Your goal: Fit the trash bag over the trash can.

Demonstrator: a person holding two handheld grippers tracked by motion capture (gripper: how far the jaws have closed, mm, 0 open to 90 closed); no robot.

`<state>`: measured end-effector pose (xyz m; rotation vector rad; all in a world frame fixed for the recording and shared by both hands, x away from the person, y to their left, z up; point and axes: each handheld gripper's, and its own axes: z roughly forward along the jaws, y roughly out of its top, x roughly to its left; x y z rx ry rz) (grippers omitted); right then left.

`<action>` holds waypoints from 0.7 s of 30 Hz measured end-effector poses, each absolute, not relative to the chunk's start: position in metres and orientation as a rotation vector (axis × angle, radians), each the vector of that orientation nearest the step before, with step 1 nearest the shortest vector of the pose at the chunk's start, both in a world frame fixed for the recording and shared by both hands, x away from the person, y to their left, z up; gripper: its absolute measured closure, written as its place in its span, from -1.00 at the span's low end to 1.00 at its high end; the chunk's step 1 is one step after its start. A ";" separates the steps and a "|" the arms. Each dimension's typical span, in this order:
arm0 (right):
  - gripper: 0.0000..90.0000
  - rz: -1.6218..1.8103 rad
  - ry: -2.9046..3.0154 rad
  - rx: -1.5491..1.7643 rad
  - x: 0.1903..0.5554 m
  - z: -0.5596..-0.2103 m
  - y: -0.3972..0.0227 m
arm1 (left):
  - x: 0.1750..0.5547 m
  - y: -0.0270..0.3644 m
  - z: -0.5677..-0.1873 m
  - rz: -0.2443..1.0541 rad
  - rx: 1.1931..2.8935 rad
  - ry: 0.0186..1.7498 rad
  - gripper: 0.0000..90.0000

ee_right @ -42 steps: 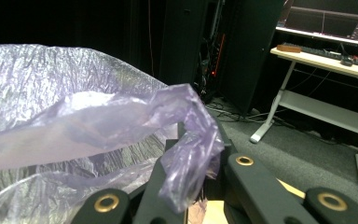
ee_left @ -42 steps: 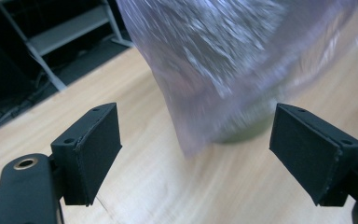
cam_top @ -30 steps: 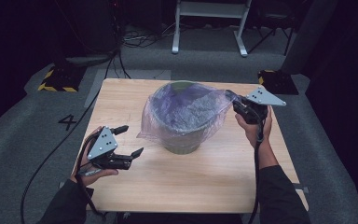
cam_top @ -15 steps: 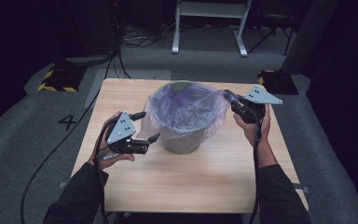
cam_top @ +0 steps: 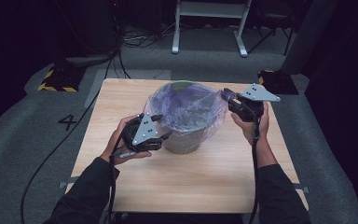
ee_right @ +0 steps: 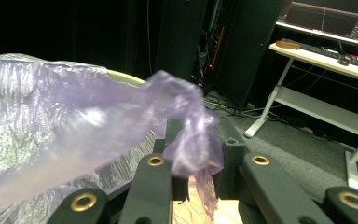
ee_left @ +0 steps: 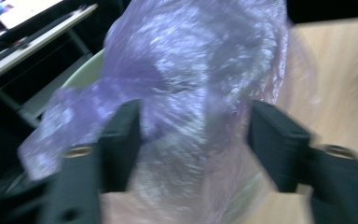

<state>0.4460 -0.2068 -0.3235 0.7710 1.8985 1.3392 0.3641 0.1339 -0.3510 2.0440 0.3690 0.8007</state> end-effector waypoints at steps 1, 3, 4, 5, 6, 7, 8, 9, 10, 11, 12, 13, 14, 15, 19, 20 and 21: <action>0.77 1.343 1.899 0.770 0.446 -0.323 -0.207 | 0.366 0.136 -0.351 0.791 2.039 0.370 0.02; 0.77 1.358 1.902 0.762 0.446 -0.322 -0.207 | 0.367 0.140 -0.349 0.768 2.012 0.371 0.25; 0.77 1.358 1.902 0.762 0.446 -0.322 -0.207 | 0.367 0.140 -0.349 0.768 2.012 0.371 0.34; 0.77 1.365 1.906 0.759 0.446 -0.323 -0.206 | 0.368 0.144 -0.347 0.756 1.987 0.370 0.34; 0.76 1.362 1.910 0.752 0.446 -0.323 -0.206 | 0.368 0.146 -0.346 0.740 1.976 0.367 0.41; 0.76 1.361 1.912 0.749 0.445 -0.324 -0.205 | 0.367 0.148 -0.344 0.729 1.968 0.363 0.52; 0.76 1.361 1.914 0.742 0.445 -0.324 -0.205 | 0.367 0.150 -0.342 0.744 1.971 0.361 0.65; 0.76 1.361 1.914 0.742 0.445 -0.324 -0.205 | 0.367 0.150 -0.342 0.744 1.971 0.361 0.76; 0.76 1.359 1.914 0.741 0.445 -0.324 -0.205 | 0.369 0.151 -0.341 0.765 1.980 0.372 0.76; 0.77 1.357 1.919 0.741 0.445 -0.324 -0.205 | 0.370 0.152 -0.340 0.762 1.976 0.377 0.87; 0.77 1.358 1.920 0.741 0.446 -0.325 -0.205 | 0.372 0.154 -0.339 0.756 1.970 0.379 0.93; 0.77 1.356 1.919 0.742 0.446 -0.325 -0.205 | 0.374 0.156 -0.336 0.748 1.948 0.398 0.97; 0.77 1.350 1.921 0.740 0.446 -0.325 -0.205 | 0.376 0.158 -0.335 0.744 1.933 0.412 0.98; 0.78 1.349 1.922 0.740 0.447 -0.325 -0.204 | 0.380 0.162 -0.331 0.733 1.908 0.427 0.98; 0.79 1.334 1.929 0.749 0.453 -0.327 -0.203 | 0.400 0.175 -0.326 0.693 1.823 0.521 0.99; 0.79 1.341 1.932 0.761 0.455 -0.328 -0.202 | 0.406 0.179 -0.326 0.683 1.805 0.547 0.99; 0.79 1.347 1.937 0.764 0.458 -0.329 -0.201 | 0.412 0.182 -0.326 0.680 1.790 0.572 0.99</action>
